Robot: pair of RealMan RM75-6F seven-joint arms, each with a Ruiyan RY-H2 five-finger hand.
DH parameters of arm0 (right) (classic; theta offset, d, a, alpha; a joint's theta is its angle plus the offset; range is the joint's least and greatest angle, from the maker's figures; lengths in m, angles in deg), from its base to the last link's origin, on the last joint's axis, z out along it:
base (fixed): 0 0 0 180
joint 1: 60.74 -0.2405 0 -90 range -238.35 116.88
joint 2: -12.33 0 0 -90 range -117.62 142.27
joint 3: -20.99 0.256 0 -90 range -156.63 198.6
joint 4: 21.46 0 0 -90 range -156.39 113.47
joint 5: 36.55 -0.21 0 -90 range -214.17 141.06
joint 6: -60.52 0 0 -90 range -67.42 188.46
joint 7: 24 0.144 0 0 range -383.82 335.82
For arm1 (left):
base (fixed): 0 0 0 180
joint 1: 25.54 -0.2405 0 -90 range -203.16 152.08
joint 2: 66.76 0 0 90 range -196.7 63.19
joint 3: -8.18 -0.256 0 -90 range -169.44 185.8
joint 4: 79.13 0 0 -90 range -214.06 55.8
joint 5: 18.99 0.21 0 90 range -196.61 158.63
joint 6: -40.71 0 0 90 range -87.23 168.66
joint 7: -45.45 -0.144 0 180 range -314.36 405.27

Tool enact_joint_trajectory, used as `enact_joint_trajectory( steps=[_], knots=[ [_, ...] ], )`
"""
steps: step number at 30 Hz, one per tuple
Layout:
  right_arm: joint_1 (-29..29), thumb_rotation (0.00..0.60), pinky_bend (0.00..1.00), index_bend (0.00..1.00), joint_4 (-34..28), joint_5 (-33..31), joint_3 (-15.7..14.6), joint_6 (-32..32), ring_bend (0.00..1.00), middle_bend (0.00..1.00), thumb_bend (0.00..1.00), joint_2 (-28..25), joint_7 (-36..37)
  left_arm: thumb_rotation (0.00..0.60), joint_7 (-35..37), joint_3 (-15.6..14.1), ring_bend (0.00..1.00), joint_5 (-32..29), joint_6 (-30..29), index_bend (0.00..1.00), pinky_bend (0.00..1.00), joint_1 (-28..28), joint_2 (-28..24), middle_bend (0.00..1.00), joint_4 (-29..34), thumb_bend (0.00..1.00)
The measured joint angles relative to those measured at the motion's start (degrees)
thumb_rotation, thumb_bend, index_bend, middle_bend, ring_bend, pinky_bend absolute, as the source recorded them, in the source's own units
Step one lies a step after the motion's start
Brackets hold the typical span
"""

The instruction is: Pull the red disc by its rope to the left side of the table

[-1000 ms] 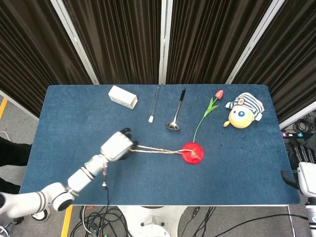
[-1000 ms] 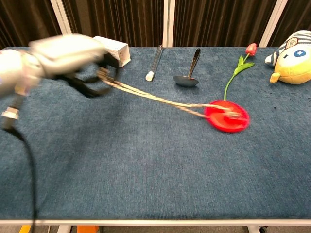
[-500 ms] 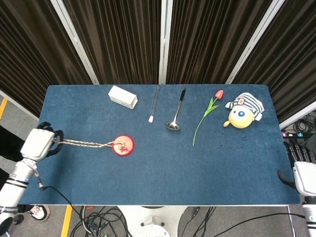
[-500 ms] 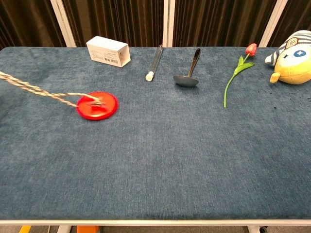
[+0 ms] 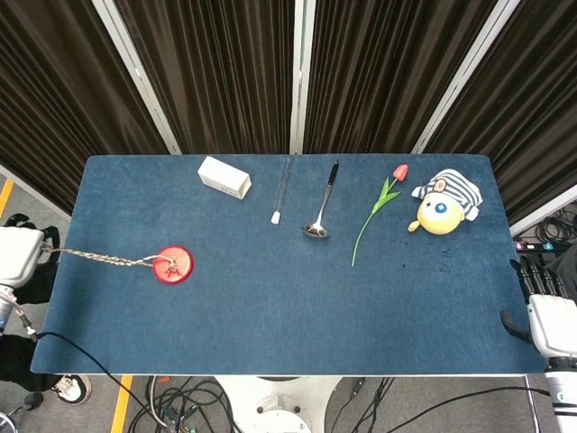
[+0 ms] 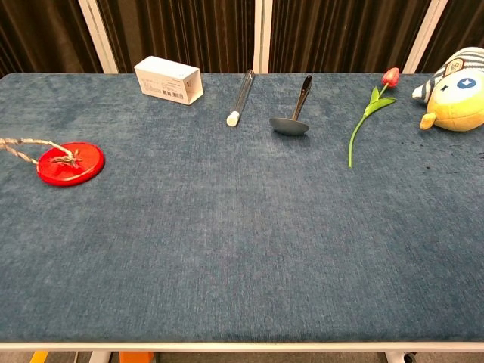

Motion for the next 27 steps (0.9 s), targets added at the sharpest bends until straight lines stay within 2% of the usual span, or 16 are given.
enact_joint_trajectory(
  steps=[7,16,23,25,27],
  knots=[
    [-0.17,0.600,0.00,0.00,0.04,0.20,-0.13,0.05,0.00,0.00,0.24,0.27,-0.21,0.600,-0.52,1.85,0.52,0.24,-0.98,0.78,0.26,-0.84,-1.06,0.90,1.11,0.43],
    [-0.28,0.600,0.00,0.00,0.18,-0.02,-0.24,0.33,0.00,0.00,0.24,0.53,-0.36,0.600,-2.46,4.75,0.52,1.43,-0.92,0.78,0.26,1.41,0.70,0.90,5.21,0.43],
    [-0.68,0.600,0.00,0.00,0.81,-0.41,-0.39,1.29,0.00,0.00,0.24,1.29,-0.40,0.600,-3.08,7.01,0.52,4.31,-0.36,0.77,0.29,5.29,7.67,0.89,8.19,0.42],
    [-0.63,0.600,0.00,0.00,0.89,-0.42,-0.44,1.24,0.00,0.00,0.24,1.40,-0.21,0.600,-4.01,7.50,0.43,4.81,0.30,0.65,0.27,6.84,10.35,0.74,8.14,0.36],
    [-0.52,0.600,0.00,0.00,1.01,-0.44,-0.47,1.10,0.00,0.00,0.24,1.41,0.01,0.600,-5.24,7.56,0.19,4.48,2.70,0.29,0.17,8.40,12.71,0.39,8.14,0.20]
  ],
)
